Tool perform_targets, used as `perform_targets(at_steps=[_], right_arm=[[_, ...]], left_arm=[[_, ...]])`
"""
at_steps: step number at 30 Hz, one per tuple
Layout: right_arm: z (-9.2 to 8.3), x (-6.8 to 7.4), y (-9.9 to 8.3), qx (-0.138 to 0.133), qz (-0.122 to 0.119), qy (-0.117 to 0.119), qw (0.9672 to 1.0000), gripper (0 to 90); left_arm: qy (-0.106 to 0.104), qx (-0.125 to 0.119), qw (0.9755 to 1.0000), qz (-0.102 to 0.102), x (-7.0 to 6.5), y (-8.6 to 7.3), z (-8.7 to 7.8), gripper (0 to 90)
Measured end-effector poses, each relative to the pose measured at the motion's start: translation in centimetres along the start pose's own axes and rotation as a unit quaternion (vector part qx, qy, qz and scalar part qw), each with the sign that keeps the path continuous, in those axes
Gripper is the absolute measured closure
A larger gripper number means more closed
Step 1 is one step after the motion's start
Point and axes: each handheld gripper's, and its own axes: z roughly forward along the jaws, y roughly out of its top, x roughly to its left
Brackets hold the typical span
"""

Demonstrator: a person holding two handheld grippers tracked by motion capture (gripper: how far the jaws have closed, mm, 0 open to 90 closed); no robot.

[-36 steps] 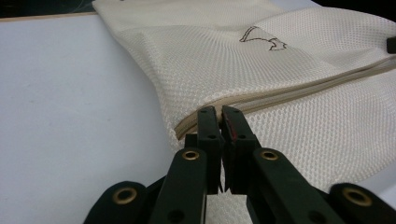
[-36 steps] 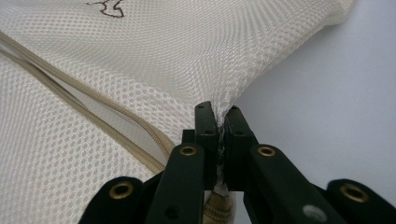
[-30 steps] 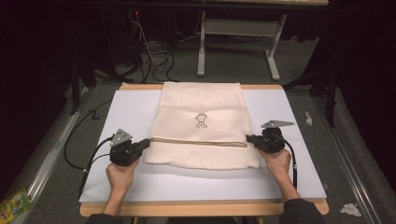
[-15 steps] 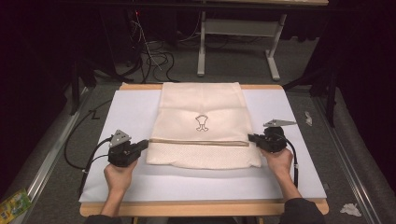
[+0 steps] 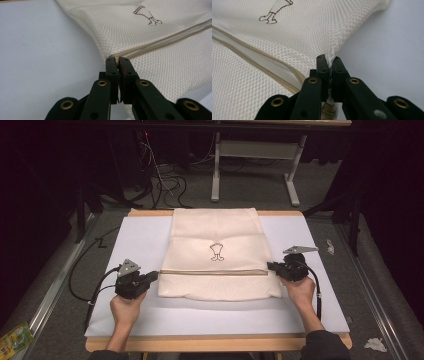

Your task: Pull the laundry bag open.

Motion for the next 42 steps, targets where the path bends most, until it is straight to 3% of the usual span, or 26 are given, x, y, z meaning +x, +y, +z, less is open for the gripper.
perform_targets(at_steps=[27, 34, 42], right_arm=[[1.3, 0.1, -1.7, 0.029, 0.014, 0.005, 0.9995, 84.1], [1.5, 0.1, -2.0, 0.032, 0.012, 0.003, 0.9994, 82.3], [1.5, 0.1, -2.1, 0.034, 0.013, -0.002, 0.9993, 71.0]], left_arm=[[0.001, 0.047, 0.9989, -0.004, 0.0, -0.9, 1.8, 86.8], [0.002, 0.046, 0.9989, -0.003, 0.0, -1.1, 2.0, 86.7], [0.005, 0.055, 0.9985, -0.005, 0.0, -1.1, 2.2, 86.0]])
